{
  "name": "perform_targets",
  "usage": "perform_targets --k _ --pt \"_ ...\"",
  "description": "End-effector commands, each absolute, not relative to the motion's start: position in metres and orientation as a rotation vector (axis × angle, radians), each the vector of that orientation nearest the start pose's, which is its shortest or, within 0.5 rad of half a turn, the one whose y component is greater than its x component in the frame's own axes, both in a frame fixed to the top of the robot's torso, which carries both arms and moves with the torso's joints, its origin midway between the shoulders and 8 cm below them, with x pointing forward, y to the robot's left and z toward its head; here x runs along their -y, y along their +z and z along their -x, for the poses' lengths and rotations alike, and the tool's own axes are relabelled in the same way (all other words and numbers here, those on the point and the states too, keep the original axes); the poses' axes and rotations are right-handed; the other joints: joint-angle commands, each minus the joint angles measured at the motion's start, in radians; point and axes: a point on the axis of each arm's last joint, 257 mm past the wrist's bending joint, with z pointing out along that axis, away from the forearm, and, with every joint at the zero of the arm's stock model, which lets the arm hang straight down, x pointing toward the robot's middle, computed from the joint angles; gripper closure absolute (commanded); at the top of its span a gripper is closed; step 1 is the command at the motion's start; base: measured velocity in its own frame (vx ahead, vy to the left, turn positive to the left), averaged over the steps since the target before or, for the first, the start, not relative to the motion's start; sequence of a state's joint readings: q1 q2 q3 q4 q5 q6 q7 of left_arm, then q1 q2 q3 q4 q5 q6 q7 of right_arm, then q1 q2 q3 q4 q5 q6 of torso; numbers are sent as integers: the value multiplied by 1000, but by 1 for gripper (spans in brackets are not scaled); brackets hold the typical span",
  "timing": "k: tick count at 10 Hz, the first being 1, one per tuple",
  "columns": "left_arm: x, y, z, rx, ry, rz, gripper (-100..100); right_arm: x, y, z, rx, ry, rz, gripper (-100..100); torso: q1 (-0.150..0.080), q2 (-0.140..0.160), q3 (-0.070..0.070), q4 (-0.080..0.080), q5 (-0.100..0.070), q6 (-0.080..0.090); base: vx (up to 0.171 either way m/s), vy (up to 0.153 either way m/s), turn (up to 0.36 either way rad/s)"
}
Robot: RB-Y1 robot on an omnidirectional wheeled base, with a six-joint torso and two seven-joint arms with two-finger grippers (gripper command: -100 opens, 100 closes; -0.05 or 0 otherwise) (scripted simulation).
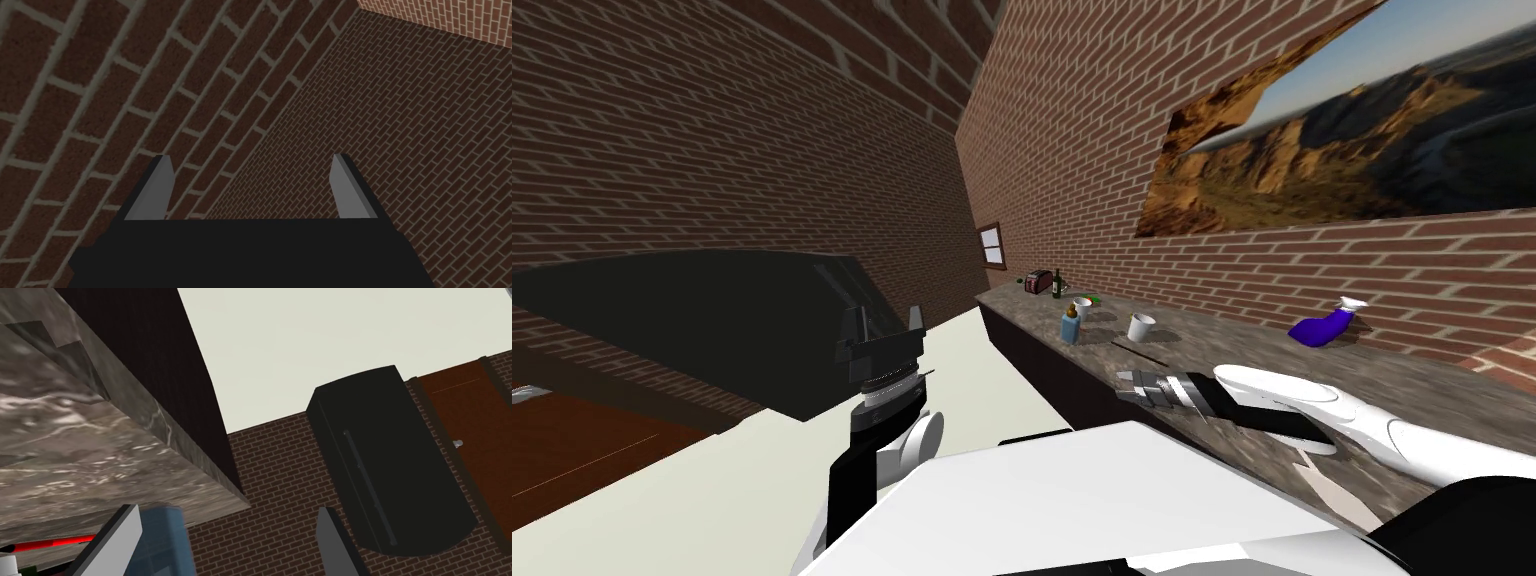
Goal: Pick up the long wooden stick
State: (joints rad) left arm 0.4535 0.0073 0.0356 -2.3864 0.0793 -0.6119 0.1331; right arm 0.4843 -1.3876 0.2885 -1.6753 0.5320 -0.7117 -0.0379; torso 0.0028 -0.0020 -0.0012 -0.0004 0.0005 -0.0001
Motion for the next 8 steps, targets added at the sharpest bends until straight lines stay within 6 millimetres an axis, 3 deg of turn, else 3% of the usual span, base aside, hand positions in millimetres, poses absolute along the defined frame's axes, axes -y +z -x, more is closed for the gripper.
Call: perform_targets --k 1,2,3,4,5,7,8 --pt "-284 102 -295 -360 -1514 514 0 371 -313 -255 -2309 663 687 -100 0 0 0 0 0 0 26 26 81" --pt "-284 102 -295 -360 -1514 514 0 396 -323 -244 -2374 613 716 -100 -1 0 0 0 0 1 40 36 173" --pt "-284 102 -295 -360 -1514 514 0 402 -320 -244 -2386 594 740 -100 0 -1 0 0 0 0 32 25 90" --pt "-284 102 -295 -360 -1514 514 0 427 -325 -232 -2449 543 782 -100 -1 0 0 0 0 1 28 37 155" --pt "-284 102 -295 -360 -1514 514 0 433 -324 -232 -2458 528 783 -100 0 0 0 0 0 0 27 28 96" --pt "-284 102 -295 -360 -1514 514 0 487 -330 -207 -2590 416 842 -100 0 -1 0 0 0 0 48 45 223" --pt "-284 102 -295 -360 -1514 514 0 492 -328 -207 -2597 401 844 -100 1 -2 -1 0 0 0 47 33 99"
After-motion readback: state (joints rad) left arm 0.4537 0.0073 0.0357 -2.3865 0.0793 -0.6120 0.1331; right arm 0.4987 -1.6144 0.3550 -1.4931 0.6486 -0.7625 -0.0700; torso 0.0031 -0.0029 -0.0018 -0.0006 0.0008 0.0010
